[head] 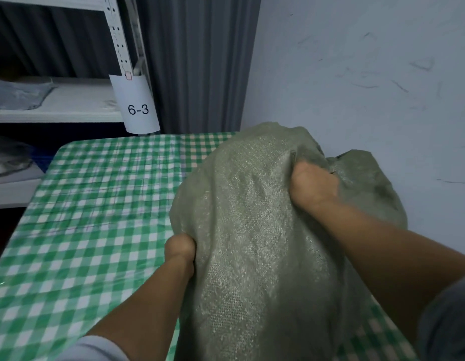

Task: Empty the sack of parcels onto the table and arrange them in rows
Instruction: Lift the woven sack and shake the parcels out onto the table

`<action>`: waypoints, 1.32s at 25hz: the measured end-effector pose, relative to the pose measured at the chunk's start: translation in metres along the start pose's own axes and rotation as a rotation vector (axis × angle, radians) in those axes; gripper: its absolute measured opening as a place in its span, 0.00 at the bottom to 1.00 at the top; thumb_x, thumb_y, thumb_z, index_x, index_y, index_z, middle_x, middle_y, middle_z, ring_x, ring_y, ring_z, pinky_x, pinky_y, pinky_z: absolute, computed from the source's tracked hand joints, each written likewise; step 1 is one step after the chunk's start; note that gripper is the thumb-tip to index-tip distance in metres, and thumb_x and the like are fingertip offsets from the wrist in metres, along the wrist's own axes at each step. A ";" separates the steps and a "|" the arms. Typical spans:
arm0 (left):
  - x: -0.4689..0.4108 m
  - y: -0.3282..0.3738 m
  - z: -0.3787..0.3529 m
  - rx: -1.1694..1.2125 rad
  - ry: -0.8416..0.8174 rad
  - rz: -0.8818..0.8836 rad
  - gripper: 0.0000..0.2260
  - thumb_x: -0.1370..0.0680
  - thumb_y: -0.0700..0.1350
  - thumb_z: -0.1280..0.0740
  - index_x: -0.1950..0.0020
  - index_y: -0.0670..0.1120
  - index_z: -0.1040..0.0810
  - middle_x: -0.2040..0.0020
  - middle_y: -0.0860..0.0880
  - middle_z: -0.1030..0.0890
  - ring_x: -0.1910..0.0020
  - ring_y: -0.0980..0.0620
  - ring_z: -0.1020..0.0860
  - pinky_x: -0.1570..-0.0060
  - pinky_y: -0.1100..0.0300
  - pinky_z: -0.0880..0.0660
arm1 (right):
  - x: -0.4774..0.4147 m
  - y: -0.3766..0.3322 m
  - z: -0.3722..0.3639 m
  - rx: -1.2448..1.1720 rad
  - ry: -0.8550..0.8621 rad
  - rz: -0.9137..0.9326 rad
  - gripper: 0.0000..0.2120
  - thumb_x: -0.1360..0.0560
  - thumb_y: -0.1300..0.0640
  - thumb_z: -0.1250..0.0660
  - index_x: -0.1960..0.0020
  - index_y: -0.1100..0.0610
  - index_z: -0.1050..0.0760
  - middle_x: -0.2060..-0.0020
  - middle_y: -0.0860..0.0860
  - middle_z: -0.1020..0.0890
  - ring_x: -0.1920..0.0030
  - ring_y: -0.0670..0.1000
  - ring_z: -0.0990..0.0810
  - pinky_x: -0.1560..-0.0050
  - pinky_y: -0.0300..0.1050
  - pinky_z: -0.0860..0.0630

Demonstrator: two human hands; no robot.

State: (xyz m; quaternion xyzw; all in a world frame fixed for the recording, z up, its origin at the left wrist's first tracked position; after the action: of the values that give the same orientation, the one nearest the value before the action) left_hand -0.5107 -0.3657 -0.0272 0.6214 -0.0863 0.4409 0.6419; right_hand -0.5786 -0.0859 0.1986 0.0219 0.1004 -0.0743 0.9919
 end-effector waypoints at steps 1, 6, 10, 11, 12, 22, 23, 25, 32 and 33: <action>0.006 0.009 0.001 0.093 0.003 -0.001 0.17 0.19 0.39 0.44 0.36 0.35 0.23 0.38 0.39 0.21 0.42 0.38 0.23 0.41 0.48 0.24 | -0.003 0.001 0.009 -0.090 0.056 -0.026 0.14 0.17 0.62 0.46 0.34 0.62 0.30 0.48 0.59 0.17 0.48 0.62 0.18 0.56 0.50 0.32; 0.062 0.090 -0.012 0.574 -0.125 -0.064 0.14 0.20 0.43 0.43 0.47 0.42 0.18 0.47 0.45 0.17 0.49 0.43 0.19 0.48 0.52 0.22 | -0.033 -0.025 0.081 -0.376 0.279 -0.001 0.09 0.17 0.61 0.47 0.43 0.62 0.30 0.48 0.61 0.19 0.47 0.64 0.21 0.56 0.51 0.34; 0.116 0.177 -0.009 0.752 -0.222 -0.232 0.15 0.20 0.42 0.43 0.65 0.46 0.24 0.67 0.47 0.20 0.65 0.48 0.22 0.60 0.56 0.23 | -0.052 -0.022 0.137 -0.459 0.369 -0.041 0.10 0.16 0.58 0.48 0.43 0.61 0.30 0.46 0.61 0.20 0.48 0.64 0.21 0.56 0.50 0.36; 0.130 0.201 -0.004 0.796 -0.228 -0.284 0.15 0.20 0.42 0.43 0.65 0.47 0.26 0.68 0.47 0.22 0.66 0.48 0.23 0.61 0.57 0.23 | -0.058 -0.016 0.150 -0.479 0.387 -0.061 0.10 0.16 0.58 0.48 0.43 0.60 0.31 0.46 0.60 0.20 0.49 0.63 0.22 0.56 0.50 0.36; 0.139 0.224 0.000 0.817 -0.239 -0.336 0.14 0.20 0.41 0.43 0.66 0.47 0.28 0.69 0.48 0.23 0.67 0.49 0.24 0.63 0.58 0.24 | -0.064 -0.011 0.161 -0.493 0.397 -0.074 0.09 0.16 0.58 0.48 0.45 0.60 0.31 0.46 0.60 0.20 0.50 0.63 0.23 0.56 0.51 0.36; 0.127 0.285 0.009 0.680 -0.093 -0.427 0.14 0.17 0.45 0.40 0.35 0.42 0.23 0.44 0.46 0.21 0.45 0.46 0.23 0.37 0.50 0.25 | -0.078 0.029 0.123 -0.431 0.194 -0.127 0.09 0.19 0.61 0.45 0.42 0.60 0.29 0.45 0.59 0.20 0.50 0.61 0.23 0.53 0.49 0.32; 0.123 0.280 0.009 0.674 -0.078 -0.417 0.15 0.17 0.45 0.40 0.33 0.42 0.24 0.41 0.46 0.21 0.42 0.46 0.23 0.35 0.48 0.26 | -0.077 0.031 0.114 -0.409 0.155 -0.136 0.10 0.19 0.62 0.45 0.41 0.60 0.28 0.45 0.59 0.20 0.50 0.60 0.23 0.53 0.49 0.31; 0.118 0.275 0.005 0.667 -0.064 -0.406 0.16 0.17 0.46 0.39 0.31 0.42 0.26 0.36 0.44 0.22 0.39 0.44 0.23 0.33 0.47 0.27 | -0.075 0.033 0.099 -0.379 0.092 -0.147 0.11 0.20 0.63 0.45 0.41 0.60 0.27 0.45 0.58 0.19 0.51 0.59 0.23 0.53 0.49 0.30; 0.110 0.268 -0.004 0.607 0.015 -0.426 0.18 0.16 0.46 0.41 0.27 0.40 0.29 0.33 0.43 0.24 0.37 0.43 0.25 0.32 0.48 0.28 | -0.066 0.010 0.064 -0.340 -0.184 0.076 0.07 0.22 0.61 0.40 0.44 0.57 0.29 0.39 0.59 0.21 0.41 0.61 0.22 0.47 0.49 0.26; 0.108 0.268 -0.005 0.611 0.024 -0.426 0.18 0.15 0.46 0.42 0.27 0.40 0.29 0.33 0.43 0.24 0.37 0.43 0.25 0.33 0.48 0.28 | -0.065 0.003 0.066 -0.368 -0.203 0.136 0.12 0.23 0.62 0.38 0.39 0.58 0.27 0.38 0.59 0.21 0.40 0.60 0.22 0.44 0.49 0.25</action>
State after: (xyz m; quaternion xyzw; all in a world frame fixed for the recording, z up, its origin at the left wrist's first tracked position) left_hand -0.6293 -0.3545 0.2366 0.7832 0.1878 0.3101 0.5052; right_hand -0.6280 -0.0777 0.2762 -0.1603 0.0102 0.0103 0.9870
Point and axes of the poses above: each hand's wrist, its own x-axis away from the middle knuckle, its own z-axis out of the back of the hand, y = z × x, the point moved 8 cm from there along -x, towards the middle knuckle
